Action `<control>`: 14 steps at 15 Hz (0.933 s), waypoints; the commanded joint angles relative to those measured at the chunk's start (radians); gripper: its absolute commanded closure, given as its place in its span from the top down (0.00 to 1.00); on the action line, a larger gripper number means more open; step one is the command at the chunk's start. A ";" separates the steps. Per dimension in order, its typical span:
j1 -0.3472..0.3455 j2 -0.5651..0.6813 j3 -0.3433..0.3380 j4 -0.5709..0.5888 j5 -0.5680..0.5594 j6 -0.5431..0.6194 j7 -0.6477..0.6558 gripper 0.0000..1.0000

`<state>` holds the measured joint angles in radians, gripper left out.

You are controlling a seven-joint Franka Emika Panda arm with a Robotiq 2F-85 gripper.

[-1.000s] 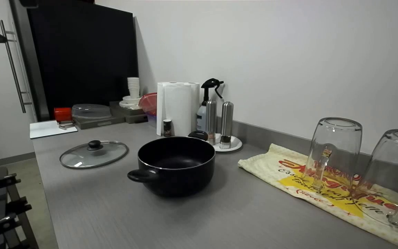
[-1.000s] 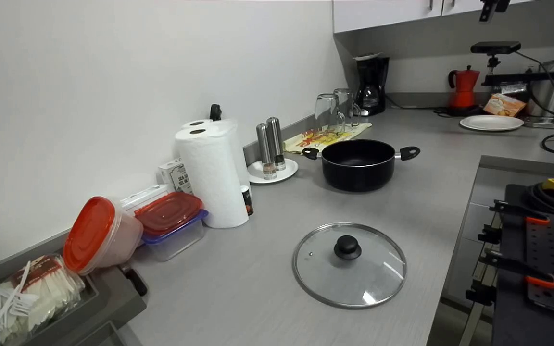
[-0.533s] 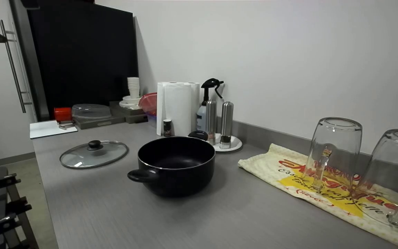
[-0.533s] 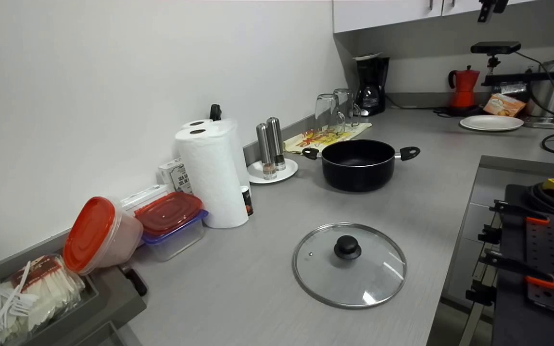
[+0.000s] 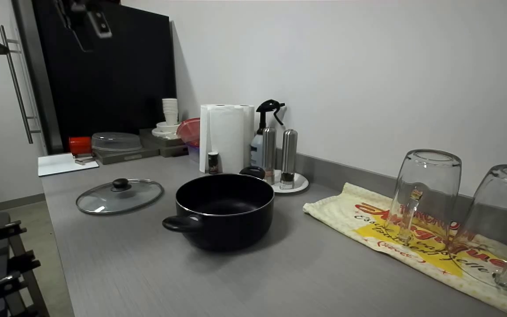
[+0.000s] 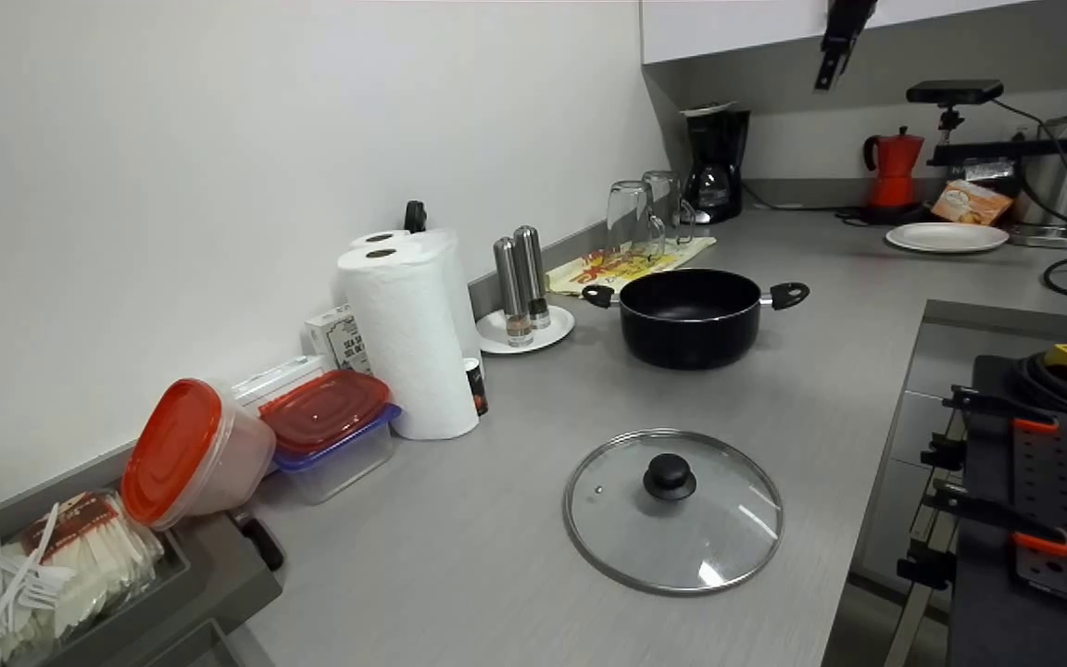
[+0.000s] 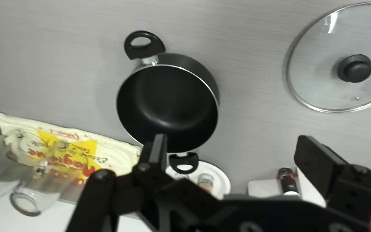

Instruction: Put the glass lid on the black pot

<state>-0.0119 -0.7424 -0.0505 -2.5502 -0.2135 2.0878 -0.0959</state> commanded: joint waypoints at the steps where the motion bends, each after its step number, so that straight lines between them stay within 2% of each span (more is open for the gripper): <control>1: 0.084 0.122 0.045 0.013 0.077 0.108 -0.004 1.00; 7: 0.200 0.333 0.106 -0.003 0.186 0.265 -0.031 1.00; 14: 0.303 0.612 0.202 0.007 0.293 0.372 -0.075 1.00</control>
<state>0.2593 -0.2479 0.1115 -2.5682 0.0268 2.4088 -0.1289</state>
